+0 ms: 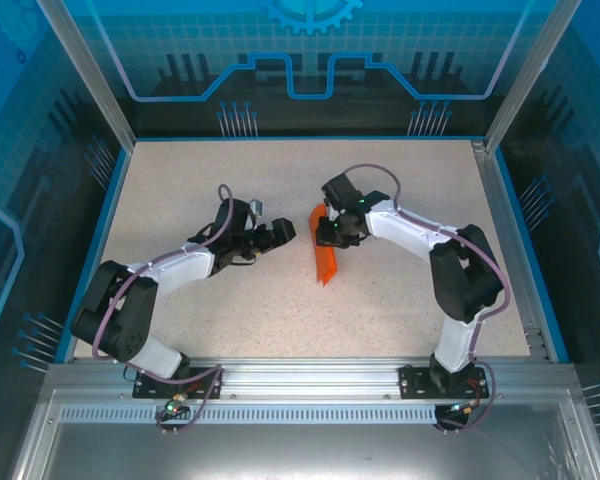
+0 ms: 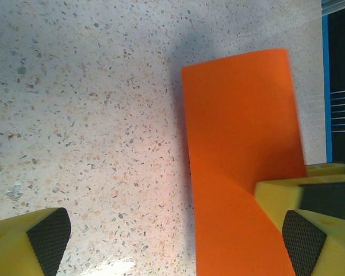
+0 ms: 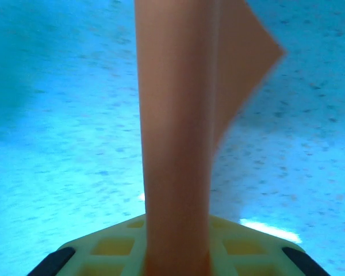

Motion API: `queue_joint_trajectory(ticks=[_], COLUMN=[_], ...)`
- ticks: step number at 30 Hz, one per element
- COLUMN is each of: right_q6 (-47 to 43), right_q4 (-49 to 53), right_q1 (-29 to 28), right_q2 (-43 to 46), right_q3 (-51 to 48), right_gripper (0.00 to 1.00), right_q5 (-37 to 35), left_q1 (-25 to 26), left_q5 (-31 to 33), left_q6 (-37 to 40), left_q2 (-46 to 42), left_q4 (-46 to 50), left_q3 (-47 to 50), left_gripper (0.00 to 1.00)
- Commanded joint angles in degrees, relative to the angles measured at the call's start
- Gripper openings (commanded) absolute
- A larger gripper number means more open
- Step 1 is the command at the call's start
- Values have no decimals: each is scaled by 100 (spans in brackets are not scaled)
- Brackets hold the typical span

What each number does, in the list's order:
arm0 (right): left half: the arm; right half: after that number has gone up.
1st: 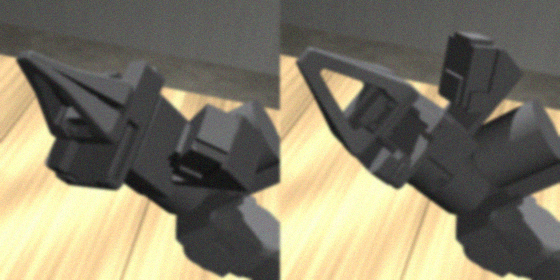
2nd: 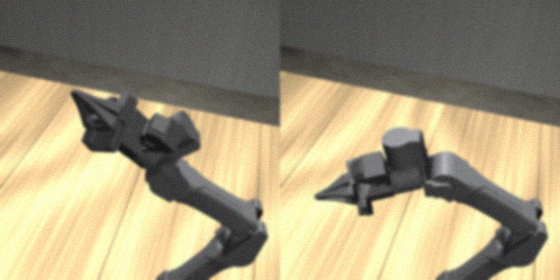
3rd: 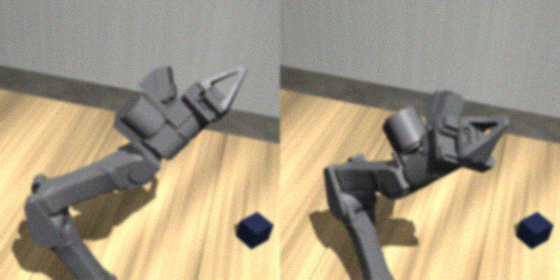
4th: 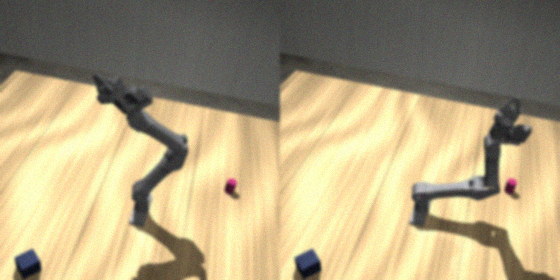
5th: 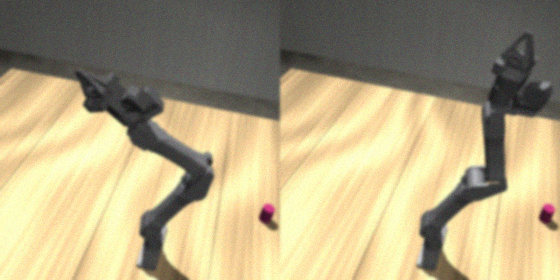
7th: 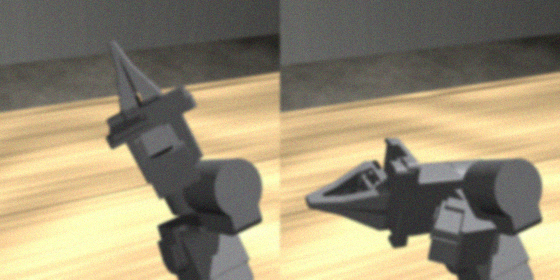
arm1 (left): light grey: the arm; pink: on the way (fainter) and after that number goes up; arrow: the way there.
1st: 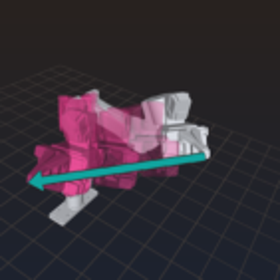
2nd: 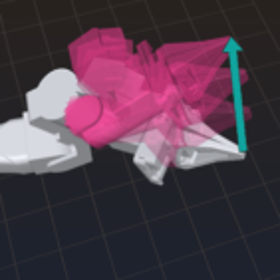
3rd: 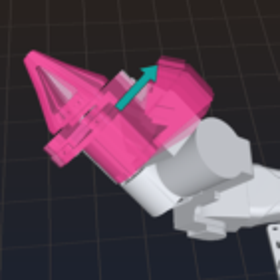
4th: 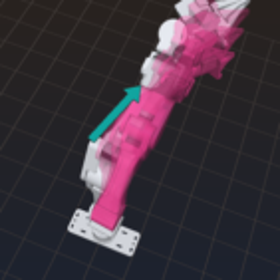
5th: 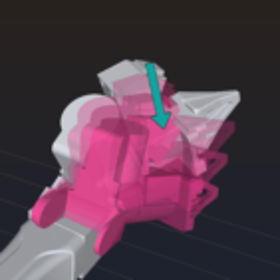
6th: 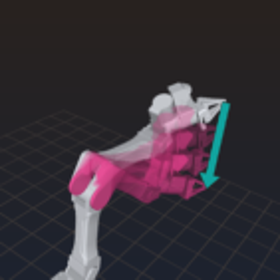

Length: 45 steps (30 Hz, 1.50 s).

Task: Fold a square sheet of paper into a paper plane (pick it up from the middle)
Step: Fold the square sheet of paper in half at the center of the table.

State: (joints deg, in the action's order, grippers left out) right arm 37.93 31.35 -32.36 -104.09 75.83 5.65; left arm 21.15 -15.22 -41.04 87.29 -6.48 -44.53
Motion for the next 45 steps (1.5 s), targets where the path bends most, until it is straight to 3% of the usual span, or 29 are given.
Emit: queue_joint_trajectory(ticks=[1, 5, 11, 24, 26, 29, 38, 42, 45], right_q6=[549, 1409, 2258, 1403, 1321, 1221, 1094, 1062, 1017], right_q4=[-1347, -2821, -4119, -2260, -2252, -2025, -1957, -1950, -1932], right_q1=[194, 478, 708, 678, 696, 746, 975, 1027, 1070], right_q2=[401, 505, -43, 478, 580, 632, 662, 696, 686], right_q3=[-467, -1291, -2182, -2086, -2114, -2056, -2168, -2233, -2249], right_gripper=[29, 32, 36, 50, 59, 63, 63, 63, 63], right_q5=[1255, 1856, 2199, 1198, 1262, 1261, 1502, 1497, 1558], left_q1=[-199, -304, -295, 86, 124, 163, 357, 433, 446], left_q5=[-375, -802, -1398, -1883, -1881, -1897, -2239, -2358, -2352], left_q6=[-322, -519, -602, -608, -591, -559, -468, -605, -644], left_q2=[-115, -53, 349, 1477, 1563, 1615, 1815, 1906, 1898], left_q4=[-85, -273, -576, -415, -329, -269, -193, -357, -380], left_q3=[32, -40, -143, -749, -808, -852, -1072, -1101, -1093], left_gripper=[99, 99, 97, 82, 81, 81, 81, 74, 60])
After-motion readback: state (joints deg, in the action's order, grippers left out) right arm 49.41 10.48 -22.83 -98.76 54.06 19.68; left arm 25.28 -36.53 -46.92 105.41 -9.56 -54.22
